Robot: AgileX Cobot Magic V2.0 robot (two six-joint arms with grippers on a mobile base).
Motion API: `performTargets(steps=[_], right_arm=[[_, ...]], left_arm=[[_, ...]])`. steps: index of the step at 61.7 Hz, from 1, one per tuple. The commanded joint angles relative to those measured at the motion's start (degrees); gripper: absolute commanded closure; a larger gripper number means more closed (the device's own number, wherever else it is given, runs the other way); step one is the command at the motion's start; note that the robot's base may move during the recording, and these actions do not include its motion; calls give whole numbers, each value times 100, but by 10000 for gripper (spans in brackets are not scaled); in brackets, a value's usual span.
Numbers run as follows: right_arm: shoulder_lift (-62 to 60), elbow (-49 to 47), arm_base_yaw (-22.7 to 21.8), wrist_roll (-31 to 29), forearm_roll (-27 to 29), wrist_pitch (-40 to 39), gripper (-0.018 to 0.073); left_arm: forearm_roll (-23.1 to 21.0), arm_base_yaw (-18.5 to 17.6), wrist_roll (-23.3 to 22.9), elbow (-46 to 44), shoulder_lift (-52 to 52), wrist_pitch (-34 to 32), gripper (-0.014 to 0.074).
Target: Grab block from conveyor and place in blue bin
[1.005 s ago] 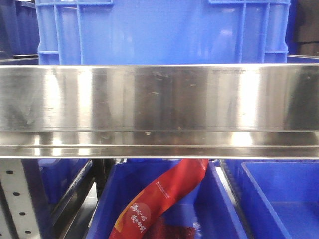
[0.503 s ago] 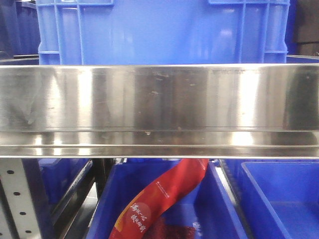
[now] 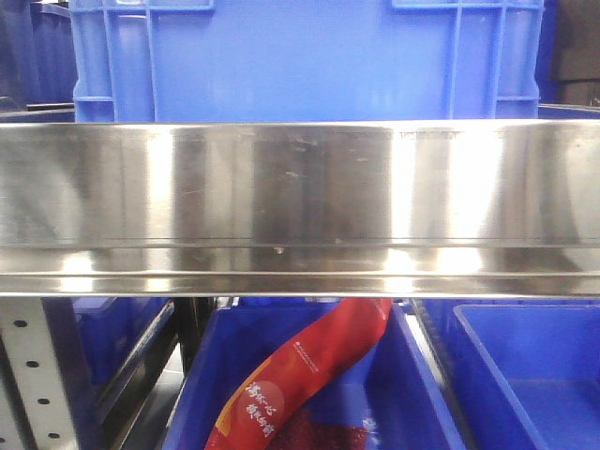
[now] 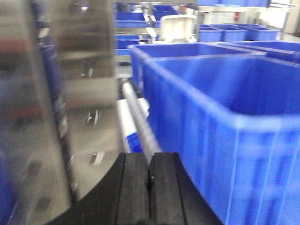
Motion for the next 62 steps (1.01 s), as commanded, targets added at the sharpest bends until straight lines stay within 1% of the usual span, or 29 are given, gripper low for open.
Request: performTargets(steps=[1,9,20,48,57,62], right_arm=[[-438,476,-36,-12,-26,-137,720],[-1090,900,-36,-12,-26,-118,721],[-1559,967,-36,-12,-26,-141,721],[-1652,967,-36,-12,-14,-237,721],[-1893,1206,-261,-12,-14,-383,721],[-2266,1561,-675,-12,-14,-393,721]], left_arm=[[-58,73,-11,354,-409,-61,707],[-58,73,-11,686,-793,-61,707],[-58,73,-11,729,-936,-125,707],[-58,73,-11,729,-936,-191,707],[-58,73,-11,729,-936,-206,707],[-58,73,-11,729,-936,-206,707]])
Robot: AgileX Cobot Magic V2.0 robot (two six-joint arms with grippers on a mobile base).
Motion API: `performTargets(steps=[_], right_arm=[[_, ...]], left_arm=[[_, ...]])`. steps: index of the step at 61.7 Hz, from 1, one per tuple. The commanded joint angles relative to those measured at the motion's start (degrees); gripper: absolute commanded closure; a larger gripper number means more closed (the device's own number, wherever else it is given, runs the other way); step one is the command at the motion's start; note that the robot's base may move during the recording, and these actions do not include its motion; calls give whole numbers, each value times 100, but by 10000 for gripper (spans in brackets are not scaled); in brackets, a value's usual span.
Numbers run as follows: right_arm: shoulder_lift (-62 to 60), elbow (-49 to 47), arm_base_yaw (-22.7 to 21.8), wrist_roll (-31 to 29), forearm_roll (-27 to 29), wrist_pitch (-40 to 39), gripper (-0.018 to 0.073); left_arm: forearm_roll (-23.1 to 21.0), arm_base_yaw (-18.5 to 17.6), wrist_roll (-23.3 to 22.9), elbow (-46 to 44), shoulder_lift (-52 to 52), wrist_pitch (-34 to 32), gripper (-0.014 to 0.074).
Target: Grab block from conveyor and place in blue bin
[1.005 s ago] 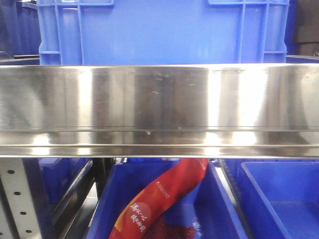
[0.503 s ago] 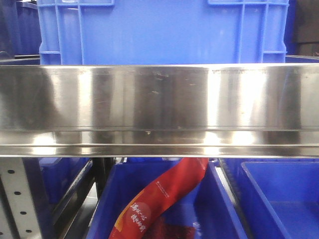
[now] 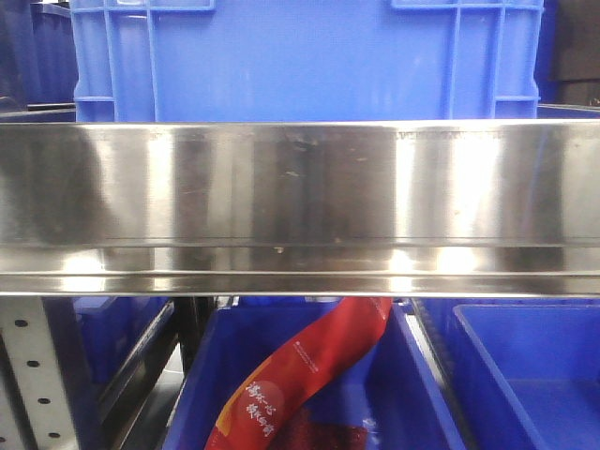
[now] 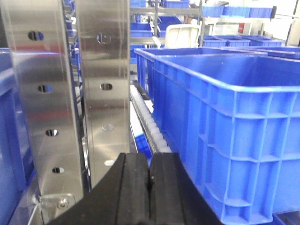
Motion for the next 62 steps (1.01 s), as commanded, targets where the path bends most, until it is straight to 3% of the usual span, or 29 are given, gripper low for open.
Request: performTargets(steps=[1,6,13,24,62], right_arm=[[-387,358,-406,-12,-14,-135,721],[-794,729,-872,-12,-14,-135,721],[-1383,1377,-1161,-12,-14,-149,721],[-1950,2212,-1174,-12,-14,-420,721],[-1950,2212,-1174,-12,-14,-463,721]], left_arm=[[-46,31,-11,9,-36,-107,707],[-46,31,-11,9,-36,-107,707],[-46,31,-11,9,-36,-107,707],[-46,31,-11,9,-36,-107,707],[-46,31,-11,9,-36,-132,707]])
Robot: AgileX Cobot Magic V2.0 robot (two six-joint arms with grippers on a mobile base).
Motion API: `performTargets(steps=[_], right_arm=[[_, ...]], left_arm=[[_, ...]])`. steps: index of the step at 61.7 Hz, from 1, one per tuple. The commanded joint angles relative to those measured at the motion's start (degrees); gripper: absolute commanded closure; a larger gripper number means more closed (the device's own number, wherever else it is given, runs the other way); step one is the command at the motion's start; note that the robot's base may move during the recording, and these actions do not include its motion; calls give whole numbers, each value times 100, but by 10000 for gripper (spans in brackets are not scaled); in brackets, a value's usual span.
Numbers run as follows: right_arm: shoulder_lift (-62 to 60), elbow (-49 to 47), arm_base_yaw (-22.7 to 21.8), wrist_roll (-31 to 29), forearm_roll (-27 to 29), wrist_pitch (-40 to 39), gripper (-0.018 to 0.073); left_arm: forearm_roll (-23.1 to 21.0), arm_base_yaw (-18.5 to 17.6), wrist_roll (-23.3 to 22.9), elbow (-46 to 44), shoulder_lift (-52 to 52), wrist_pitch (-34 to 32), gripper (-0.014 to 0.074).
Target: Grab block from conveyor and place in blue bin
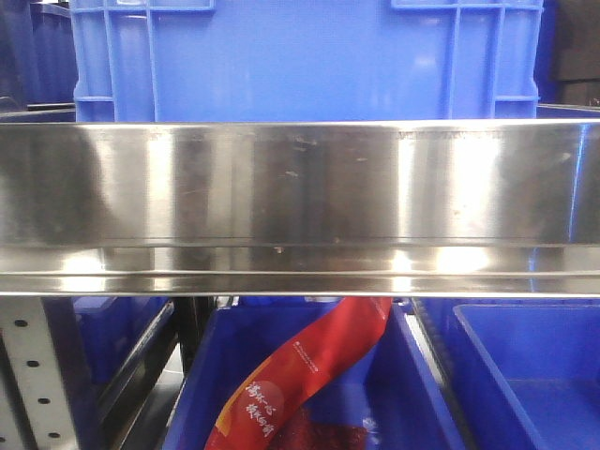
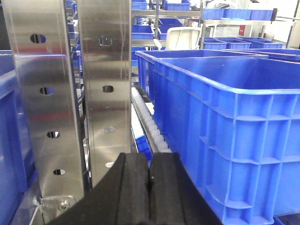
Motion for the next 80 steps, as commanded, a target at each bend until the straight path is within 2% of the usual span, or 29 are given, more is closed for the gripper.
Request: performTargets(steps=[1,29,33,41,46,57,68,72,80], right_arm=[[-24,5,-17,-12,-14,-127,721],[-24,5,-17,-12,-14,-127,721],[-24,5,-17,-12,-14,-127,721],[-24,5,-17,-12,-14,-127,721],[-24,5,-17,-12,-14,-127,721],[-24,5,-17,-12,-14,-127,721],[-24,5,-17,-12,-14,-137,721],[-24,5,-17,-12,-14,-137,721],[-24,5,-17,-12,-14,-137,721]], left_arm=[[-46,9,-11,1,-32,-104,707],[17,26,-11,115,-106,-190,707],[120,178,-115,458,-431,-248,707],[662,502,-927,1181,-1110,-265,707],[650,632,-941,1648,-1661,-265,707],[637,633,-941,2430,-2790,-230,707],[591,633,-1084,2811,-2790,-594,707],[591,633,-1084,2811,-2790,-347,707],[591,633,-1084,2811,-2790,-372,707]])
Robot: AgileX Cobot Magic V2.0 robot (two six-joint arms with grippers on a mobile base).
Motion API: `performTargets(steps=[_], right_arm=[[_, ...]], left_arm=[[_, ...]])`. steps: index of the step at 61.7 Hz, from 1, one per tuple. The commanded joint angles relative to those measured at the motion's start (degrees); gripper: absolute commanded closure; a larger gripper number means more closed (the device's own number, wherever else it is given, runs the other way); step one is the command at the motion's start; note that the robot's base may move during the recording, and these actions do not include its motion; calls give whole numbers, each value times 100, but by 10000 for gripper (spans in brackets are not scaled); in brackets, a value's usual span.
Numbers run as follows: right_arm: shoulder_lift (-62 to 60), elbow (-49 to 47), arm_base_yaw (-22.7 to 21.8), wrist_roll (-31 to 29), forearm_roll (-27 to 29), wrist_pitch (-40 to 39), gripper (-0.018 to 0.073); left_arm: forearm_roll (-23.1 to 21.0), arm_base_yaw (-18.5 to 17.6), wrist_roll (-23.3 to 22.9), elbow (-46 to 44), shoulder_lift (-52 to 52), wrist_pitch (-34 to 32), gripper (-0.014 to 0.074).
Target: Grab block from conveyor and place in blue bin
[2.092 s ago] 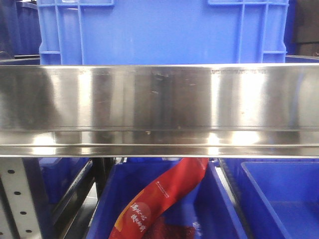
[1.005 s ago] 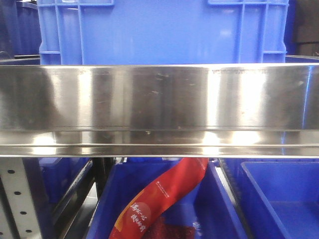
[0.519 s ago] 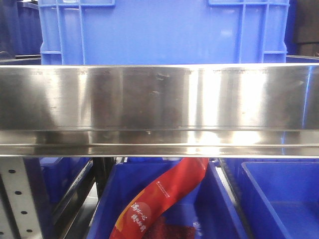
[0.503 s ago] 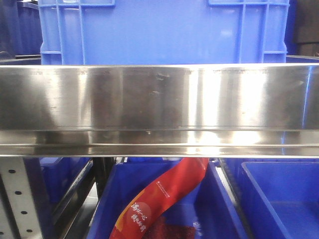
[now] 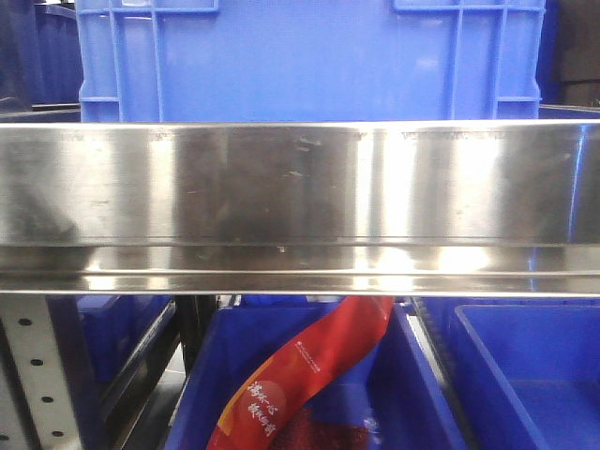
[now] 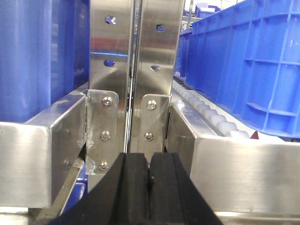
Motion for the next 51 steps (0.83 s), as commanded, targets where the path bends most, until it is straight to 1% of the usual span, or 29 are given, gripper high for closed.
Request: performTargets(steps=[1,51], right_arm=[[-15,1,-17,-12,-14,-135,721],[-15,1,-17,-12,-14,-135,721]], left_arm=[[0,31,-55,0,-40,-82,707],[0,31,-55,0,-40,-82,707]])
